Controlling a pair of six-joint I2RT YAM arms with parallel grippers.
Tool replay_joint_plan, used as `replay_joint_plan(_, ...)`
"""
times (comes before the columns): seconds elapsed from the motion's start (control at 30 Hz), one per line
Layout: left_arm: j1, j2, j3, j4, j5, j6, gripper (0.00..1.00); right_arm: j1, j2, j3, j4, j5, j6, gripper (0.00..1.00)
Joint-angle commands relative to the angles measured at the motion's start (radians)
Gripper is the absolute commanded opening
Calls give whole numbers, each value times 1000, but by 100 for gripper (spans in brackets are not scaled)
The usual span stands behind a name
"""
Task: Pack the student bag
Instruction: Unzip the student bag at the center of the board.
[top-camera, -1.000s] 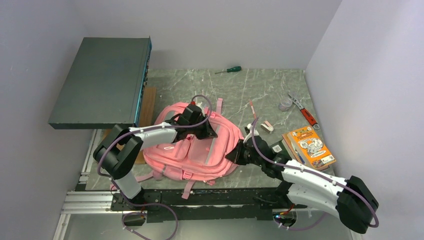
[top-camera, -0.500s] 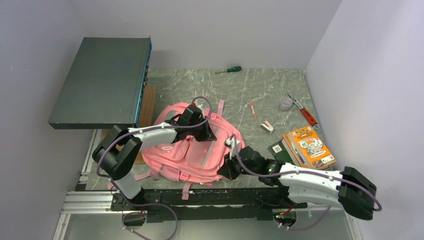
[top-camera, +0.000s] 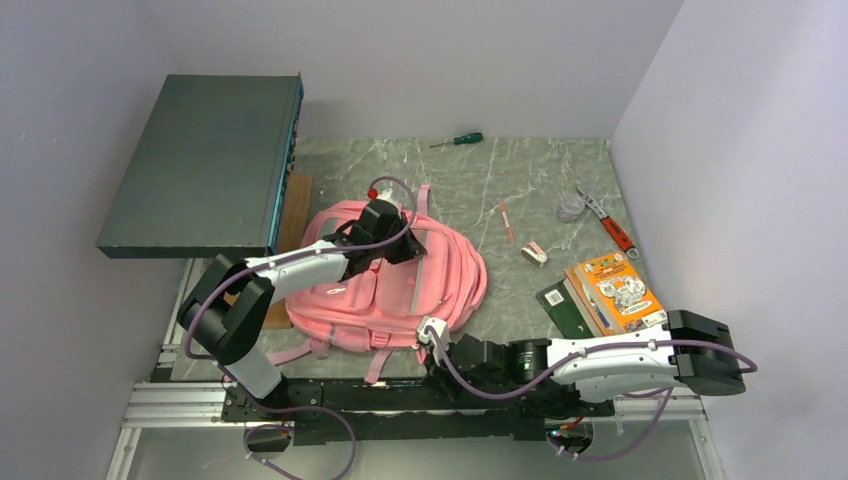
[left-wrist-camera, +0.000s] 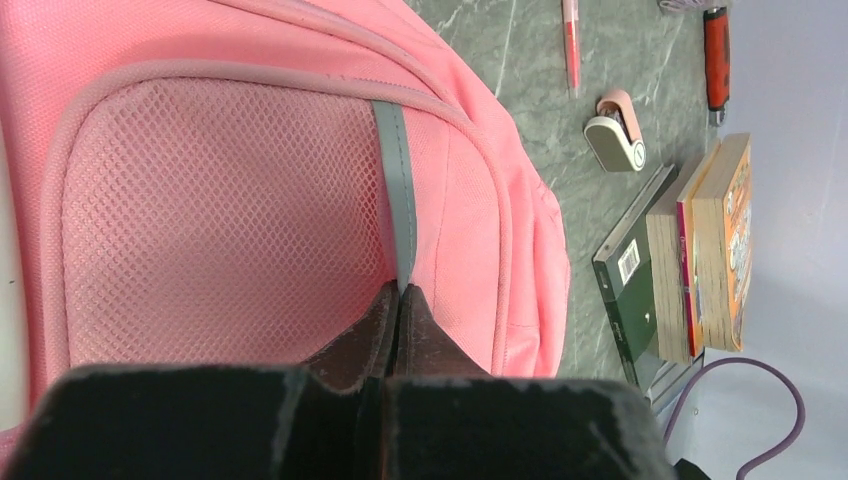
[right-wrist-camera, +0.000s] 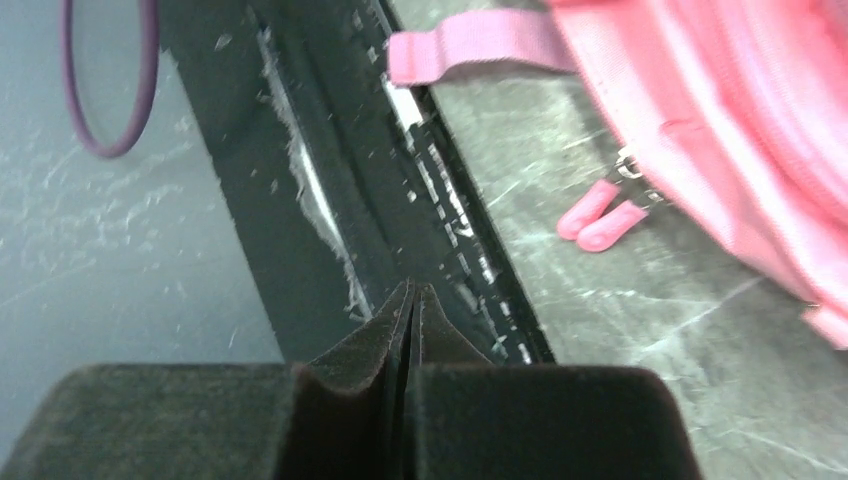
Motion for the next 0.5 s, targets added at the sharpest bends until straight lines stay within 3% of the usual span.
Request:
replay_joint_plan(0.0,-5,-48,23,79,-38,-1,0,-7,-10,74,32,211,12,0)
replay_joint_plan(0.03,-8,-47,23,74,-36,2,0,-24,-30,78,7,286,56,0)
replay_joint_plan(0.13,-9,-40,24,54,-25,7,0,-127,-90,145,-257,439,207,35)
replay_joint_plan(0.2,-9,-38,28,46,-15,15,0,-229,-108,200,-395,410,236,47)
replay_joint_plan(0.3,-8,-41,40,19,-5,27,0,-309,-119,265,-516,382,184,54)
replay_joint_plan(0.47,-9,-37,66,-7,5,44,0,-363,-101,284,-476,214,-78,55)
